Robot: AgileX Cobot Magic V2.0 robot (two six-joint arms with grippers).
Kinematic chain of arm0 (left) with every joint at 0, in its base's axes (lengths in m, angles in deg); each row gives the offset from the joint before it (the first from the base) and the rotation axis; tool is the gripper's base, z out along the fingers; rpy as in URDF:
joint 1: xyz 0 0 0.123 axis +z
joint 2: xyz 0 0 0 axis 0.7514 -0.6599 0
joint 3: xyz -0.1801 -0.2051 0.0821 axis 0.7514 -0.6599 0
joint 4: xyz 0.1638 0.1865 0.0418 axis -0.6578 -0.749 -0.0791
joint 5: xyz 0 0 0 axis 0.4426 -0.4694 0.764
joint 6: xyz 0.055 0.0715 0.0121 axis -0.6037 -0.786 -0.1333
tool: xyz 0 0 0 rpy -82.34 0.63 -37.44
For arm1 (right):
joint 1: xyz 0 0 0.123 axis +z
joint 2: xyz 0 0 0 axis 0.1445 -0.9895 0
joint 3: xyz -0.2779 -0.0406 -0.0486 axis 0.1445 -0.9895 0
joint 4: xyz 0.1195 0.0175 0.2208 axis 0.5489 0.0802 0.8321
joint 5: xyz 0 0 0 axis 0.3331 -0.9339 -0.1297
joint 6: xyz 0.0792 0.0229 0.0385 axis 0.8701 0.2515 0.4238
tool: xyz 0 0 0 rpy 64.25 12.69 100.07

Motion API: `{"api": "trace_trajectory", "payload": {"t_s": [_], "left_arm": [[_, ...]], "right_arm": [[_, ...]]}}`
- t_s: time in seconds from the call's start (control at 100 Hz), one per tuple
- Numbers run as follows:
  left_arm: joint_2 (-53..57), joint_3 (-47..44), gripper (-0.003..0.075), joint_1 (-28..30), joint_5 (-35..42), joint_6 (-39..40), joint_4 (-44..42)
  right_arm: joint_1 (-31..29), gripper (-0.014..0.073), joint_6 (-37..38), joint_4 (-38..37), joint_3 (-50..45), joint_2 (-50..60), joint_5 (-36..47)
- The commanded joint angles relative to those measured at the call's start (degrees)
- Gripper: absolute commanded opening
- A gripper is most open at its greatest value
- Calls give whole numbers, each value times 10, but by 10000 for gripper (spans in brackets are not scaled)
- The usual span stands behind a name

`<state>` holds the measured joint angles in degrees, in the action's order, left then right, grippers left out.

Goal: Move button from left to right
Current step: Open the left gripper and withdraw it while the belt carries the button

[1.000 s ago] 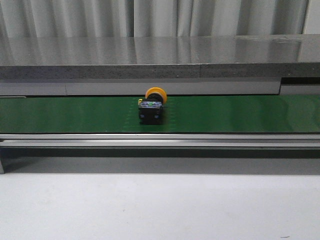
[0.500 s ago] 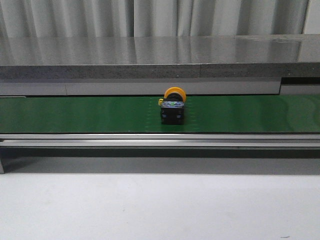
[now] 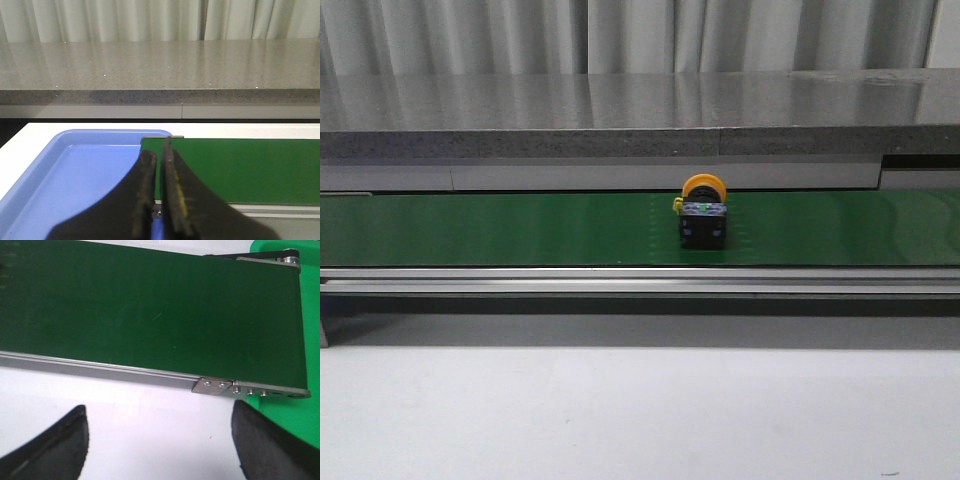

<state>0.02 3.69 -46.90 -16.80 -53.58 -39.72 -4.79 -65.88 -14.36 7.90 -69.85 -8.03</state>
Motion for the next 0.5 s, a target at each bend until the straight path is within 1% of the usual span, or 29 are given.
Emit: {"api": "trace_trajectory", "payload": {"t_s": [0.0, 0.12, 0.23, 0.36, 0.49], "left_arm": [[-7, 17, 5, -5, 51, 0, 7], [-7, 17, 5, -5, 51, 0, 7], [-7, 17, 5, -5, 51, 0, 7], [-7, 17, 5, -5, 51, 0, 7], [-7, 17, 5, -5, 51, 0, 7]], "right_arm": [[-1, 624, -2, 14, 21, 3, 30], [-1, 623, -2, 61, 21, 1, 50], [-1, 623, -2, 94, 35, -17, 51], [9, 623, -2, 99, 58, -53, 53], [31, 623, -2, 107, 81, -95, 67]]}}
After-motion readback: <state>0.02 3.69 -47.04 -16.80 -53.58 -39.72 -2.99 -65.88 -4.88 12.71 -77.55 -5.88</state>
